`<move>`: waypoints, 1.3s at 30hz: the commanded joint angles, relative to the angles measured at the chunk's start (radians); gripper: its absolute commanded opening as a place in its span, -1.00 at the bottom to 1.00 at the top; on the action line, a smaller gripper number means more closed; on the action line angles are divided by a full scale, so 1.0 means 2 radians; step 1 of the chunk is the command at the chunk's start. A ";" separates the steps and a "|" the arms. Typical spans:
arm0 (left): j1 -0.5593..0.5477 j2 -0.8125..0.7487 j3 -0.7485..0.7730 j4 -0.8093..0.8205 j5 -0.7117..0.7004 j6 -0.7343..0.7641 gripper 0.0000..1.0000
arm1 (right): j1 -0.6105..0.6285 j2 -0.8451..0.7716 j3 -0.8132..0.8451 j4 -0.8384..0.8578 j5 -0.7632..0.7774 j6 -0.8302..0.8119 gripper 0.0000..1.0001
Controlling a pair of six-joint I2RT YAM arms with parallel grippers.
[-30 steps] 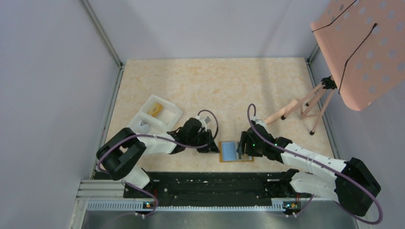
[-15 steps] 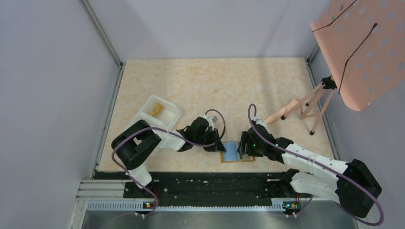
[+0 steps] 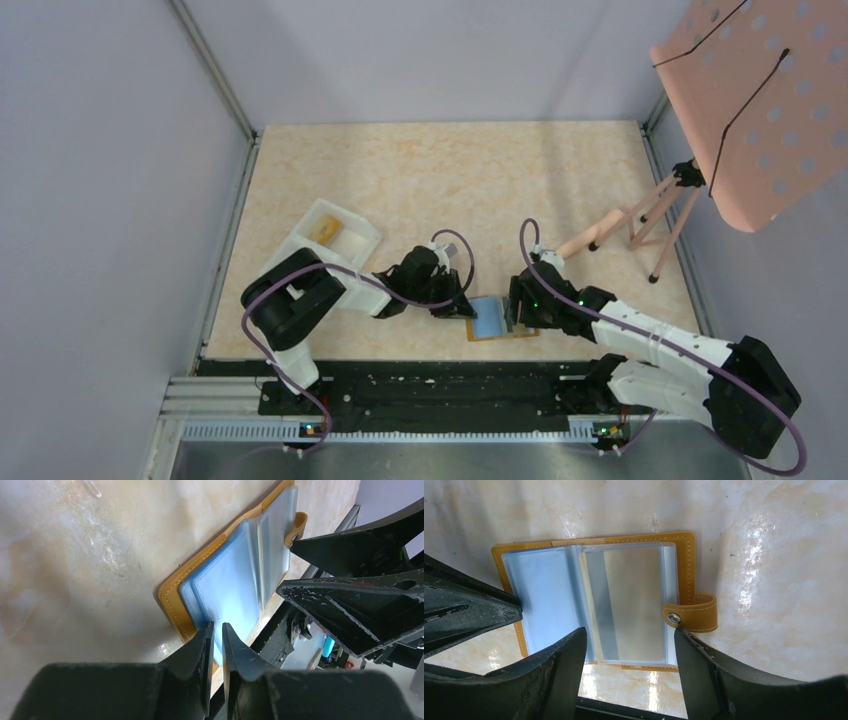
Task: Take the credit cards out of the card holder
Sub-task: Remove the credit card from the card holder.
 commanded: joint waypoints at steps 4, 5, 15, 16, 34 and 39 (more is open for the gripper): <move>-0.002 0.033 -0.005 -0.031 -0.027 0.012 -0.64 | -0.001 -0.003 -0.006 0.021 -0.003 -0.006 0.31; -0.002 0.034 -0.005 -0.030 -0.027 0.012 -0.64 | -0.001 -0.001 -0.008 0.027 -0.006 -0.006 0.31; -0.002 0.032 -0.001 -0.035 -0.023 0.014 -0.64 | -0.002 0.007 -0.011 0.032 -0.014 -0.001 0.31; -0.002 0.031 -0.001 -0.036 -0.023 0.015 -0.64 | -0.002 0.007 -0.010 0.034 -0.016 -0.001 0.31; -0.003 0.024 -0.009 -0.039 -0.022 0.015 -0.64 | -0.040 -0.075 -0.061 0.159 -0.157 0.039 0.28; -0.003 0.019 -0.010 -0.044 -0.024 0.015 -0.64 | -0.055 -0.058 -0.036 0.077 -0.101 0.020 0.33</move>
